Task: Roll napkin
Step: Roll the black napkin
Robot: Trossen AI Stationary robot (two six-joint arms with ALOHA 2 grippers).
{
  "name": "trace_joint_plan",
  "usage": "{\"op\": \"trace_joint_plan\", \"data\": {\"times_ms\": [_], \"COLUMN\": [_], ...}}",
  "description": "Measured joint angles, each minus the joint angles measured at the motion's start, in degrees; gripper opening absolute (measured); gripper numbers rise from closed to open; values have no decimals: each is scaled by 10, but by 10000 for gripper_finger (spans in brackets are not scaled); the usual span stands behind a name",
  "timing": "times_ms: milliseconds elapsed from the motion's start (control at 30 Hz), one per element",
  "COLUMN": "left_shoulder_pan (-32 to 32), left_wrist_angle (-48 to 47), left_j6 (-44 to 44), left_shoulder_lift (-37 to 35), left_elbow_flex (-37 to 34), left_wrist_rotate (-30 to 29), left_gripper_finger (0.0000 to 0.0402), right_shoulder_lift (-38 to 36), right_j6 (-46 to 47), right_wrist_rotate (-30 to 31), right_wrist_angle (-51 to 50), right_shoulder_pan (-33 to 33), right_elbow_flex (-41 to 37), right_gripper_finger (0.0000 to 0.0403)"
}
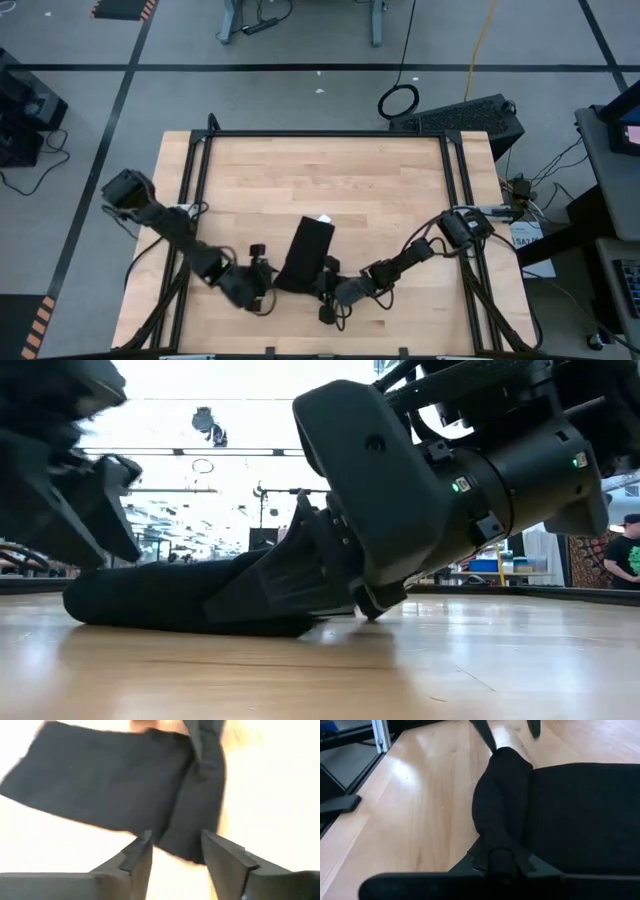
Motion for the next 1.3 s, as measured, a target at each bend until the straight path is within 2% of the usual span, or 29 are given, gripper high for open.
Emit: {"op": "trace_joint_plan", "data": {"times_ms": [67,133,300,500,633,700,900,1000,1167,1300], "left_shoulder_pan": [-33,-56,-75,-59,-42,-34,-3,13,39,66], "left_wrist_angle": [14,18,32,88,118,122,132,132,134,134], "left_j6": [-1,0,36,94,113,119,140,138,149,134], "left_shoulder_lift": [0,0,14,60,78,79,80,80,78,77], "left_elbow_flex": [-7,-10,-11,-11,-11,-10,-10,-10,-10,-4], "left_wrist_rotate": [-59,-89,-104,-98,-97,-87,0,16,74,148], "left_gripper_finger": [198,221,249,241,218,195,73,28,13,13], "right_shoulder_lift": [-1,-1,-1,-1,-1,-1,-1,-1,-1,-1], "right_j6": [14,22,22,23,22,22,21,21,14,-30], "right_wrist_rotate": [7,21,44,44,44,44,43,43,43,43], "right_wrist_angle": [-5,-6,-4,-4,-4,-5,-6,-6,-7,-7], "right_shoulder_pan": [2,6,13,13,13,13,13,13,15,25], "right_elbow_flex": [0,0,0,0,0,0,0,0,0,0], "right_gripper_finger": [13,13,13,13,13,13,13,13,23,69]}}
